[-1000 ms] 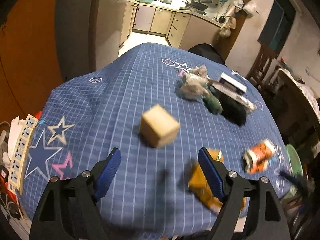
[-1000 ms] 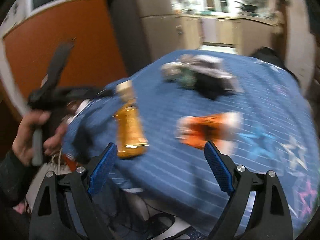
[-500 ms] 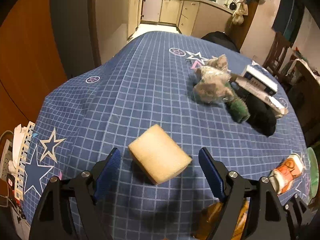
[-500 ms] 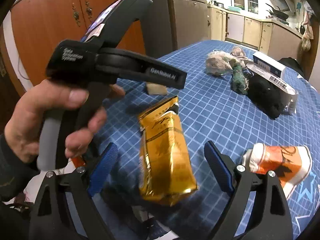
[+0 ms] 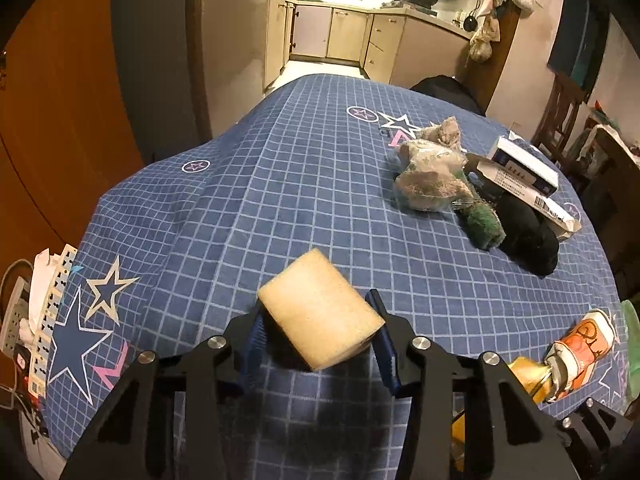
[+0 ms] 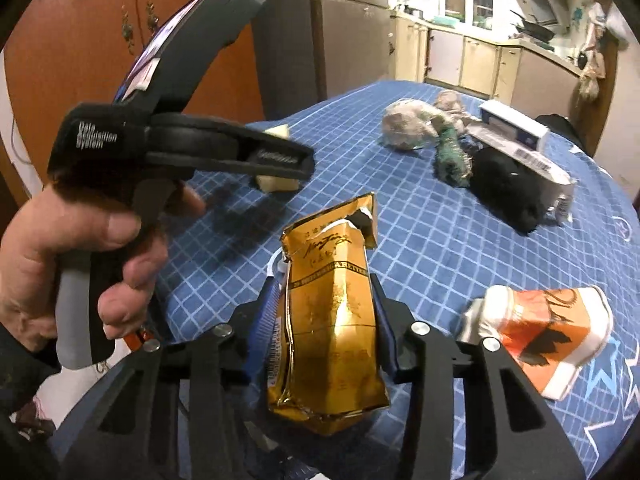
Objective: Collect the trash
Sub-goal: 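Grasp the beige sponge block with the left tool while the right tool grasps the gold foil bag, then carry the sponge block and gold foil bag in both tools over the green bin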
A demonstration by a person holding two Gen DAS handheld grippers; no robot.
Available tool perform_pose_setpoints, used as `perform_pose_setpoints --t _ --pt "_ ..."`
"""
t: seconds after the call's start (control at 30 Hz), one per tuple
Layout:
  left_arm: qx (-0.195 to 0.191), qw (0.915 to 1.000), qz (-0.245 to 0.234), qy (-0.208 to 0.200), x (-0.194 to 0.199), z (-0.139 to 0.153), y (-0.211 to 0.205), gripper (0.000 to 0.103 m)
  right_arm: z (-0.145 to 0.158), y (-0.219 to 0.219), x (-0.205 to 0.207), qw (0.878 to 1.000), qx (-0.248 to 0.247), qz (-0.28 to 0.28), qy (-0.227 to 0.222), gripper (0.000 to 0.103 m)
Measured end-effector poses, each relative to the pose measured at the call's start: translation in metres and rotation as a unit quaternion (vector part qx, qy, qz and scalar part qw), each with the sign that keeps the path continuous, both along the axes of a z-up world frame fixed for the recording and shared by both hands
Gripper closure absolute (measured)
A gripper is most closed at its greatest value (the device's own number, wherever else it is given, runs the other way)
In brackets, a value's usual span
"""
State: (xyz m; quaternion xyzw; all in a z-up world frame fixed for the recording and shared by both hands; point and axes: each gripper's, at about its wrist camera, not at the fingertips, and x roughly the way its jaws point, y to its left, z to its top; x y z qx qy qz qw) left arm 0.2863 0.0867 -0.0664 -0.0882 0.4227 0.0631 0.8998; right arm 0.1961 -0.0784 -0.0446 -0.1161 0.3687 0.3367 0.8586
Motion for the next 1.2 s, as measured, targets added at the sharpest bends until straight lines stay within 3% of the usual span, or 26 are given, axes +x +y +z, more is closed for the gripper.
perform_pose_setpoints --t 0.13,0.37,0.6,1.2 --pt "0.014 0.9997 -0.001 -0.021 -0.011 0.01 0.0 0.057 0.015 -0.013 -0.006 0.999 0.023 -0.02 -0.015 0.062" --pt "0.047 0.9949 -0.012 -0.088 -0.043 0.054 -0.017 0.058 0.043 -0.04 -0.023 0.996 0.056 -0.061 -0.045 0.062" --pt "0.064 0.9858 -0.056 -0.145 -0.078 0.096 -0.065 0.058 0.071 -0.081 -0.018 0.986 0.085 -0.122 -0.07 0.062" --pt "0.051 0.9697 -0.153 -0.184 -0.088 0.139 -0.178 0.058 0.122 -0.206 -0.018 0.955 0.082 -0.255 -0.126 0.061"
